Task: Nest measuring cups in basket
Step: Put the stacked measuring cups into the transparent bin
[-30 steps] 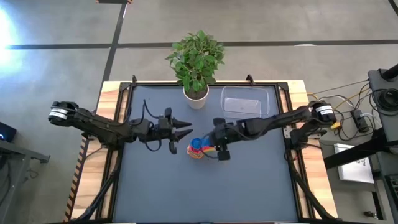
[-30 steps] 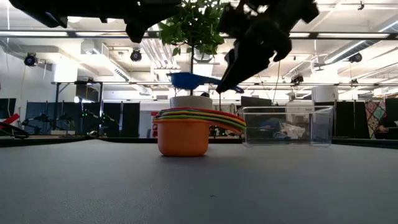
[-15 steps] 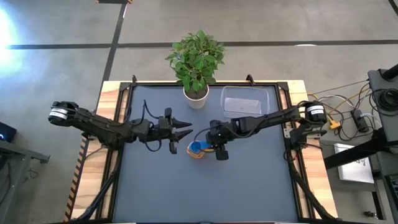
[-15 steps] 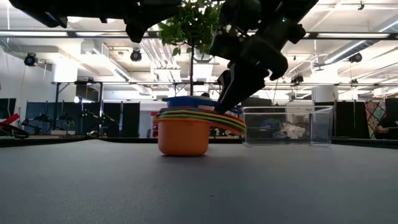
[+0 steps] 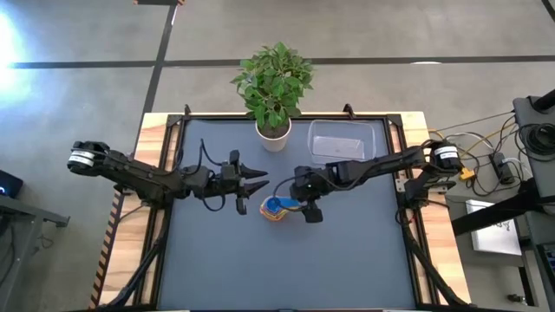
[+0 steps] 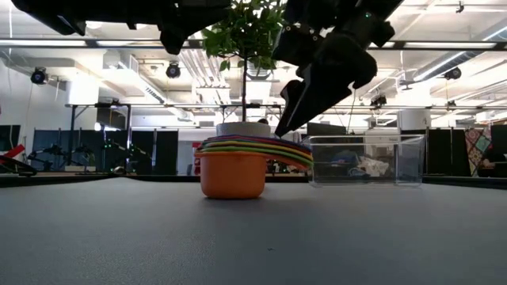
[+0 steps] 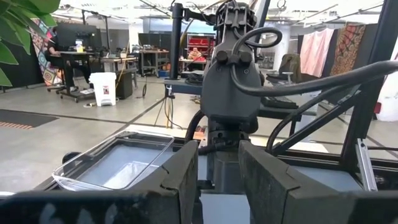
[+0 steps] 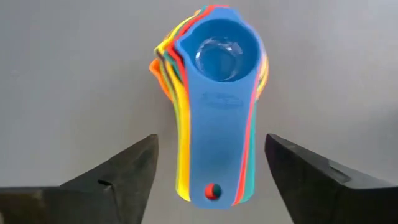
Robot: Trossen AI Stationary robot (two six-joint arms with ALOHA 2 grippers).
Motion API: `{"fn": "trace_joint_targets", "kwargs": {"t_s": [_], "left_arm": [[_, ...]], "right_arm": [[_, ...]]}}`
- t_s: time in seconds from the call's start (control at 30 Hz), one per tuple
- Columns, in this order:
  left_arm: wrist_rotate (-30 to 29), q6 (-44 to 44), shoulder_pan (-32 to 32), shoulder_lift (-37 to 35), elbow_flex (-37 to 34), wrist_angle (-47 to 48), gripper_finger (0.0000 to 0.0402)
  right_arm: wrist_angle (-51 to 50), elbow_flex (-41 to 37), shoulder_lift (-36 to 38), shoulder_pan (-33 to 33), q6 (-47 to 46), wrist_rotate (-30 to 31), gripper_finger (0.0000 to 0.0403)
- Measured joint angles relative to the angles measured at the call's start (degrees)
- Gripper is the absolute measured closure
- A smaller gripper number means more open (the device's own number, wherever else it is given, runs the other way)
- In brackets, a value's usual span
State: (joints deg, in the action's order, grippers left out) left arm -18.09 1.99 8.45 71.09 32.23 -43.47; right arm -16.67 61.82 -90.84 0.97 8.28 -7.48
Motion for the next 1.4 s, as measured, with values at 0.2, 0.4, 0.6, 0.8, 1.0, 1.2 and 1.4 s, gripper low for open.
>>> {"fn": "trace_joint_targets", "kwargs": {"t_s": [0.2,0.4,0.6,0.8,1.0,1.2,1.4], "left_arm": [[0.0,-0.01,0.0,0.0,0.0,0.26,0.0302],[0.02,0.01,0.0,0.0,0.0,0.34,0.0302],[0.0,0.01,0.0,0.0,0.0,0.29,0.0302],[0.02,-0.03,0.0,0.0,0.0,0.0,0.0302],[0.02,-1.54,0.0,0.0,-0.02,-0.57,0.0302],[0.02,-1.7,-0.02,0.25,-0.02,-0.6,0.0302],[0.02,-1.76,-0.02,0.37,-0.02,-0.67,0.0302]], "right_arm": [[-0.52,0.0,-1.15,0.0,0.72,-1.1,0.0062],[0.86,0.0,-2.06,-0.17,-0.75,-1.08,0.0022],[2.16,0.0,-2.09,-0.48,-0.75,-1.08,0.0019],[3.9,0.0,-3.23,-0.98,-0.79,-1.08,0.0019],[5.73,0.71,-5.04,-0.48,-0.79,-1.56,0.0019],[5.69,1.75,-8.43,-0.54,-0.9,-1.51,0.0019],[4.99,1.75,-10.54,-0.52,-0.77,-1.53,0.0019]]}}
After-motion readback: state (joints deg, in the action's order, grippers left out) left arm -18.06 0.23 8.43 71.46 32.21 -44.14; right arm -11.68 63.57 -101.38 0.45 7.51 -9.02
